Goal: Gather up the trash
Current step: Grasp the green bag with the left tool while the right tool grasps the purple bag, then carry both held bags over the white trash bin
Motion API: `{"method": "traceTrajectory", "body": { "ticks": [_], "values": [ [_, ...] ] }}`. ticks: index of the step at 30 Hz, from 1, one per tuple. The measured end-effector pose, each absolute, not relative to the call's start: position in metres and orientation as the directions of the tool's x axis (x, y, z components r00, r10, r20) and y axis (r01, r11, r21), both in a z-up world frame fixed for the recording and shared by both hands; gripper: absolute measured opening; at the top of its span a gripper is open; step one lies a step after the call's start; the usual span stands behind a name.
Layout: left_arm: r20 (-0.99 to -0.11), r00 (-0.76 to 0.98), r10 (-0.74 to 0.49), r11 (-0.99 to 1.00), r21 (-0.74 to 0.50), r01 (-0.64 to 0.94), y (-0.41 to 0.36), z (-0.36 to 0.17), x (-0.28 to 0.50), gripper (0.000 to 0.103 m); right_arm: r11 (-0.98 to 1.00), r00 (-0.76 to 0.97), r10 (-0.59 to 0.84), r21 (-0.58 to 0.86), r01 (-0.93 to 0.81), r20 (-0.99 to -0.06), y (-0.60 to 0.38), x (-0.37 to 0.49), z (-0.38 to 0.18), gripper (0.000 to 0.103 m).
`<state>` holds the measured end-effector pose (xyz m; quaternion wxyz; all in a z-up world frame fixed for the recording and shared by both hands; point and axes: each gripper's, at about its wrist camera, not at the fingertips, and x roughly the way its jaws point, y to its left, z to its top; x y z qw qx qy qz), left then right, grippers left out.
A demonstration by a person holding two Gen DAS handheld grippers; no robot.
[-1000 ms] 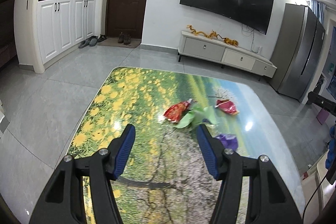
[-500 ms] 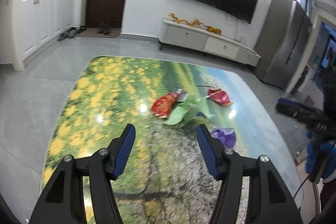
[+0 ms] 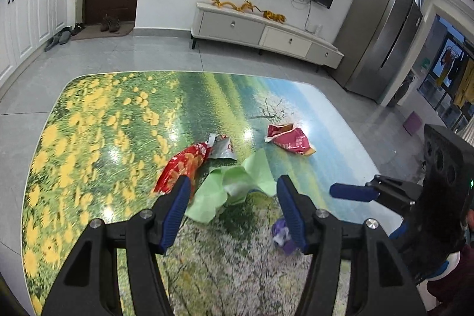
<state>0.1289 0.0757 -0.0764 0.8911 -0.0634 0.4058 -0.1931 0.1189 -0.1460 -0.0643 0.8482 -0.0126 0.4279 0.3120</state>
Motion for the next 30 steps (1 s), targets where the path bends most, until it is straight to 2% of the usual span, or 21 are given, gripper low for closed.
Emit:
{"method": "traceTrajectory", "body": {
  "ticks": [7, 13, 16, 18, 20, 22, 30],
  "values": [
    [-0.728, 0.565, -0.387, 0.919, -0.257, 0.299, 0.064, -0.088, 0.141, 0.055, 0.78, 0.398, 0.54, 0.263, -0.568, -0.742, -0.135, 0.122, -0.079, 0.074],
    [-0.747, 0.549, -0.375, 0.923, -0.248, 0.293, 0.059, -0.095, 0.145, 0.047, 0.776, 0.387, 0.543, 0.27, -0.57, -0.745, -0.135, 0.123, -0.086, 0.073],
    [-0.754, 0.542, -0.371, 0.925, -0.247, 0.289, 0.057, -0.098, 0.147, 0.038, 0.776, 0.386, 0.544, 0.271, -0.57, -0.745, -0.137, 0.122, -0.087, 0.065],
    [-0.757, 0.535, -0.375, 0.924, -0.255, 0.286, 0.056, -0.1, 0.148, 0.028, 0.773, 0.384, 0.547, 0.273, -0.572, -0.744, -0.138, 0.122, -0.088, 0.059],
    [-0.757, 0.529, -0.383, 0.921, -0.265, 0.286, 0.055, -0.1, 0.149, 0.025, 0.768, 0.379, 0.55, 0.273, -0.58, -0.744, -0.138, 0.119, -0.089, 0.051],
    [-0.755, 0.531, -0.384, 0.921, -0.269, 0.283, 0.054, -0.1, 0.147, 0.019, 0.766, 0.377, 0.551, 0.272, -0.583, -0.744, -0.139, 0.117, -0.089, 0.049],
    [-0.738, 0.545, -0.397, 0.916, -0.28, 0.287, 0.049, -0.089, 0.125, 0.018, 0.765, 0.379, 0.573, 0.309, -0.564, -0.727, -0.158, 0.1, -0.083, 0.046]
  ]
}}
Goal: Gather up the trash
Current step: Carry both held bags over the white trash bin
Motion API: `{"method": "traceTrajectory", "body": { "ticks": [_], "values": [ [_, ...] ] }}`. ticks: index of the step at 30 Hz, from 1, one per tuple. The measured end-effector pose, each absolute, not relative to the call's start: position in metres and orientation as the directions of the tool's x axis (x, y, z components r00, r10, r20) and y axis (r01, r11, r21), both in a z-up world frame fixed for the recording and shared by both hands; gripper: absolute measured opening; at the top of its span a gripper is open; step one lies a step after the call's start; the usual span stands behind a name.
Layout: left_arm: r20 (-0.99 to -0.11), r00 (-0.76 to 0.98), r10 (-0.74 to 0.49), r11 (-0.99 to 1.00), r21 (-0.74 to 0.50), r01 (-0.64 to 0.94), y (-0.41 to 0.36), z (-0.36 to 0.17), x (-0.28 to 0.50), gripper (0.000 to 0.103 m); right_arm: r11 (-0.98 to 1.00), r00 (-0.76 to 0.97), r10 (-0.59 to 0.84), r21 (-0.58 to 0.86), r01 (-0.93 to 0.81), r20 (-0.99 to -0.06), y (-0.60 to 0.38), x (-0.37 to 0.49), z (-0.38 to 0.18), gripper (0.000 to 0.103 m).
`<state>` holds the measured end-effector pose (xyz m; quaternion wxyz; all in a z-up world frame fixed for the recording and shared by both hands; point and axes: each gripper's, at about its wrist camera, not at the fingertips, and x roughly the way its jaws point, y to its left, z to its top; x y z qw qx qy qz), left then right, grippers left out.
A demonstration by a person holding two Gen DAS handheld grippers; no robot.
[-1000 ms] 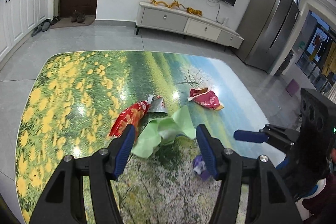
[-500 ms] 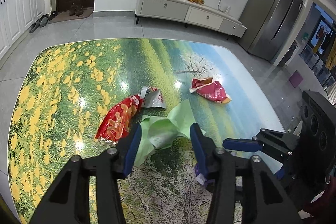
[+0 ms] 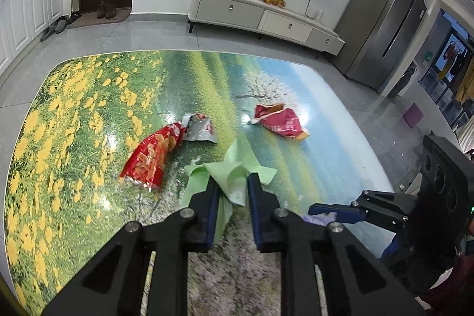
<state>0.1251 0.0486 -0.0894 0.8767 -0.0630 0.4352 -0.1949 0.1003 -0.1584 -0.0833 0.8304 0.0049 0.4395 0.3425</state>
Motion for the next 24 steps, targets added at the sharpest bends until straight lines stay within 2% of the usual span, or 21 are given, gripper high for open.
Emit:
{"method": "traceTrajectory", "body": {
  "ticks": [14, 24],
  "values": [
    [-0.69, 0.609, -0.391, 0.918, -0.245, 0.311, 0.022, -0.038, 0.08, 0.018, 0.817, 0.528, 0.563, 0.331, -0.472, -0.636, -0.239, 0.072, -0.037, 0.046],
    [-0.682, 0.582, -0.443, 0.88, -0.208, 0.427, -0.059, -0.006, 0.074, 0.018, 0.9, 0.696, 0.427, 0.347, -0.265, -0.576, -0.36, 0.053, -0.019, 0.046]
  ]
}}
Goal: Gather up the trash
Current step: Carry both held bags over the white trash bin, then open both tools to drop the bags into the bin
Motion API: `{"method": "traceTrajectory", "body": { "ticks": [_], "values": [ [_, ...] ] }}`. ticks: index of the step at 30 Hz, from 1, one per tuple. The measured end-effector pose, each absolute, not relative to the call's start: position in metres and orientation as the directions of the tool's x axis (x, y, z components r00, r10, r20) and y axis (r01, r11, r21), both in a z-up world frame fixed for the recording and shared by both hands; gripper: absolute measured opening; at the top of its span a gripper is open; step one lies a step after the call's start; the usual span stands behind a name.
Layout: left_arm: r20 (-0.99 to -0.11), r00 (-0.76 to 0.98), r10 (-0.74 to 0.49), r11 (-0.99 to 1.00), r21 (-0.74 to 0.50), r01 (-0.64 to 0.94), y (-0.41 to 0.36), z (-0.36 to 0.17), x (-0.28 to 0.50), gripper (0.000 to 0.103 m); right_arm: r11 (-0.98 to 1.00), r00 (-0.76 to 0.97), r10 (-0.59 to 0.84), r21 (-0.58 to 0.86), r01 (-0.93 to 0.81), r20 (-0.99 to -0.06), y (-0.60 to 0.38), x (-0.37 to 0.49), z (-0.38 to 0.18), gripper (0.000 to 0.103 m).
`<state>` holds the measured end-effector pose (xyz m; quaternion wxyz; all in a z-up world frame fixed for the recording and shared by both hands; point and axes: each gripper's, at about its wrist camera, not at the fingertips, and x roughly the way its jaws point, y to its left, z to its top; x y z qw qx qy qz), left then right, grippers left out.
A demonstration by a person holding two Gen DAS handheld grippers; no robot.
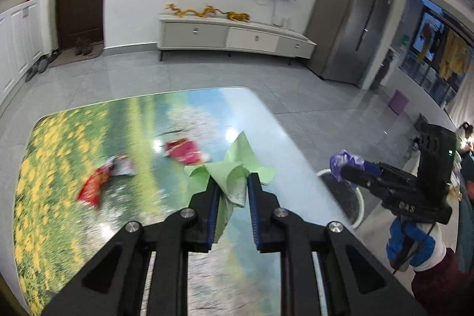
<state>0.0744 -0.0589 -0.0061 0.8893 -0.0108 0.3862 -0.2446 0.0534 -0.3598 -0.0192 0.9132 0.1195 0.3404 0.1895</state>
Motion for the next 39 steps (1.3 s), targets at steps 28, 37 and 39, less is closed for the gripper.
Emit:
{"method": "traceTrajectory", "body": {
  "ticks": [28, 37, 39],
  "values": [
    [-0.845, 0.181, -0.503, 0.66, -0.24, 0.712, -0.434, -0.108, 0.111, 0.02, 0.912, 0.598, -0.043, 0.213, 0.35, -0.8, -0.614, 0.021, -0.151, 0.048],
    [-0.838, 0.1, -0.536, 0.654, -0.337, 0.678, -0.459, -0.127, 0.117, 0.047, 0.9, 0.552, -0.087, 0.171, 0.4, -0.829, -0.624, 0.022, -0.168, 0.057],
    [-0.836, 0.11, -0.538, 0.654, -0.332, 0.68, -0.456, -0.123, 0.114, 0.047, 0.896, 0.553, -0.091, 0.175, 0.408, -0.828, -0.626, 0.019, -0.166, 0.058]
  ]
}}
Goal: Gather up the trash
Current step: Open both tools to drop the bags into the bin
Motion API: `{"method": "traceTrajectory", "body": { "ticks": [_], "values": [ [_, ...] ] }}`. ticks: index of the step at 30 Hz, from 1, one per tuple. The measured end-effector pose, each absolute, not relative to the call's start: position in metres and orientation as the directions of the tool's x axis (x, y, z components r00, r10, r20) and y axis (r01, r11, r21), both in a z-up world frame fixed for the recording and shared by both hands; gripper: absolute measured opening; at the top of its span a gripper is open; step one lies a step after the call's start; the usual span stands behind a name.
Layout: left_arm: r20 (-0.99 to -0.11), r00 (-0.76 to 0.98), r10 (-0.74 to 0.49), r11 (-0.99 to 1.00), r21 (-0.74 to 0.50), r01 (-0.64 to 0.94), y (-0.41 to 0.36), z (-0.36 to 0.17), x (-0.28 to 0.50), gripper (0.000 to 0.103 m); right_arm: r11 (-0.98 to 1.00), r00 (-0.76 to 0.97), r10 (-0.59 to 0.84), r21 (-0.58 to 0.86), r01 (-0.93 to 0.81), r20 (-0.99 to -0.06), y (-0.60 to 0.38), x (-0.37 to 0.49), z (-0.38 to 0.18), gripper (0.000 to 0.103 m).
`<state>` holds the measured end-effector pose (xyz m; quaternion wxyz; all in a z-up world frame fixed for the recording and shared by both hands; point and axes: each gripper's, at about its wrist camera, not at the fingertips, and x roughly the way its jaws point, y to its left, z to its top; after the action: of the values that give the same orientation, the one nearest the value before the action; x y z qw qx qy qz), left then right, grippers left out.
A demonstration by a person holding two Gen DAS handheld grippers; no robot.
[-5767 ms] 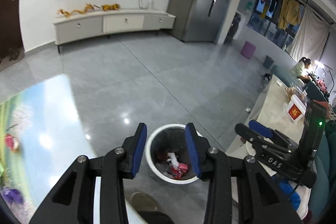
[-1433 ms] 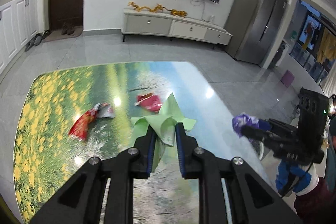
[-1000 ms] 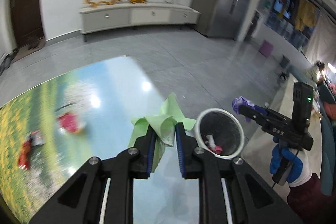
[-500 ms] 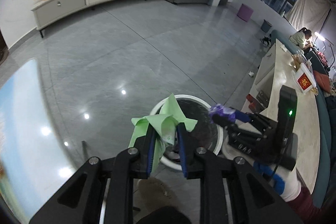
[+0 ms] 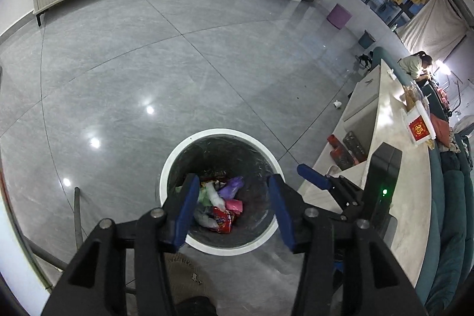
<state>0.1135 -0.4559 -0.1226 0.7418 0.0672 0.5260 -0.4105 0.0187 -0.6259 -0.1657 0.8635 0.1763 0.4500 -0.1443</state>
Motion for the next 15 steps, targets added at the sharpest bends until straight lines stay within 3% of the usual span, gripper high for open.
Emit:
{"method": "traceTrajectory", "body": {
  "ticks": [15],
  "values": [
    [-0.748, 0.384, -0.541, 0.749, -0.221, 0.624, -0.359, -0.045, 0.085, 0.047, 0.909, 0.689, -0.086, 0.227, 0.351, -0.72, -0.597, -0.001, -0.083, 0.062]
  ]
}}
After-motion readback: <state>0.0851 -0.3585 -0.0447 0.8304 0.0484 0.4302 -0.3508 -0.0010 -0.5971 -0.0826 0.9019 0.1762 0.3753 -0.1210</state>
